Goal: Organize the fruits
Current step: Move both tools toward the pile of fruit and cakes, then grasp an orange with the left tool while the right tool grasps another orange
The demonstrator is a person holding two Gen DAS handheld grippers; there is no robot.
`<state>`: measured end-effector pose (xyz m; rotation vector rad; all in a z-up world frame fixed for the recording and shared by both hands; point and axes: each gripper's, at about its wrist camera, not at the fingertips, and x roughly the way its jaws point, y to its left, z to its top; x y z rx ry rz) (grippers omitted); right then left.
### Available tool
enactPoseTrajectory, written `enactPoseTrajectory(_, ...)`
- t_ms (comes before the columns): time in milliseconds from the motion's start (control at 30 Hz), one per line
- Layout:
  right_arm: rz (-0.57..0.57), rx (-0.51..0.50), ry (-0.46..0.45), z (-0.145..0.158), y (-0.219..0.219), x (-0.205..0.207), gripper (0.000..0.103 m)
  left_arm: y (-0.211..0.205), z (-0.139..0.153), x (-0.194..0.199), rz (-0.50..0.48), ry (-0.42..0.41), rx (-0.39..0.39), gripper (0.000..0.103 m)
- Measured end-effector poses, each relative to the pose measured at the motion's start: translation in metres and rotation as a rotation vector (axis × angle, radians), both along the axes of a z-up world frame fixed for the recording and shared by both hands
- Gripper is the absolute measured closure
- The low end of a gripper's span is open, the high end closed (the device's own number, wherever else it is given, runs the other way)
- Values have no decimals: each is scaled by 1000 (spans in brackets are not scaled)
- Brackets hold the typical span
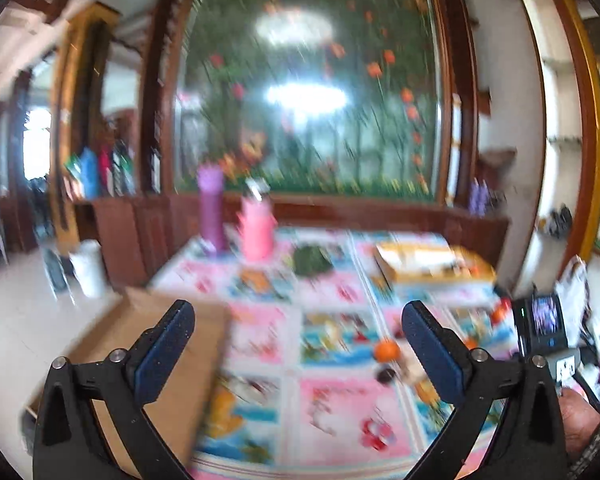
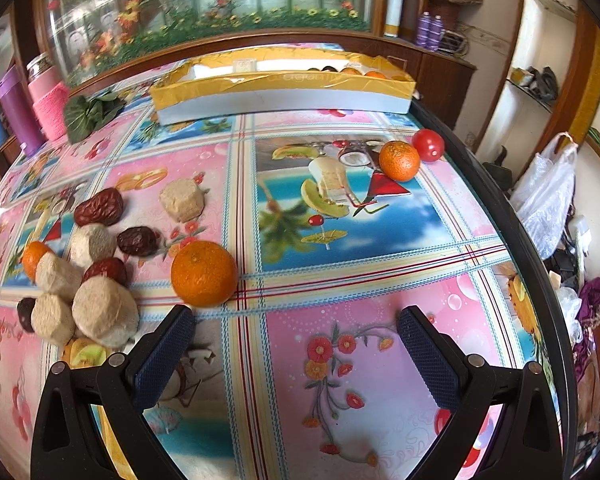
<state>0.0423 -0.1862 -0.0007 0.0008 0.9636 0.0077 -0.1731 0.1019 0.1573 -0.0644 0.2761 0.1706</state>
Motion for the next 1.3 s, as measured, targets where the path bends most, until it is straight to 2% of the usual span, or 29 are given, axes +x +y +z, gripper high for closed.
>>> enactPoseTrajectory(100, -6, -1, 33, -1, -2, 3, 1, 23, 15, -13, 61, -31, 9, 0)
enactPoseTrajectory(233, -35, 0, 57, 2, 1, -1, 1, 39, 12, -12, 72, 19, -10, 0)
enactPoseTrajectory(267, -48, 13, 58, 4, -1, -4, 5, 41, 9, -10, 65, 39, -17, 0)
enactPoseTrajectory(400, -73, 102, -90, 35, -16, -35, 7, 42, -9, -7, 40, 98, -23, 0)
enactPoseTrajectory(533, -75, 50, -307, 81, -29, -71, 6, 36, -26, 5, -31, 138, -63, 0)
enactPoseTrajectory(567, -53, 35, -335, 87, -29, -75, 2, 33, -31, 11, -53, 160, -80, 0)
enactPoseTrajectory(733, 24, 63, -211, 85, -26, -55, 4, 15, -51, 37, -149, 255, -100, 0)
enactPoseTrajectory(767, 36, 66, -202, 82, -23, -53, 10, 13, -53, 42, -173, 271, -104, 0)
enactPoseTrajectory(867, 83, 117, -136, 67, -13, -37, 36, 7, -58, 66, -242, 328, -137, 1)
enactPoseTrajectory(900, 89, 142, -115, 61, -11, -34, 40, 4, -59, 74, -257, 342, -142, 5)
enactPoseTrajectory(1033, 89, 234, -78, 45, -8, -18, 40, -7, -70, 116, -325, 419, -168, 27)
enactPoseTrajectory(1133, 98, 257, -59, 36, -5, -9, 40, -16, -92, 156, -379, 521, -230, 33)
enactPoseTrajectory(1300, 112, 276, -32, 25, -4, 2, 40, -24, -130, 204, -430, 627, -364, 39)
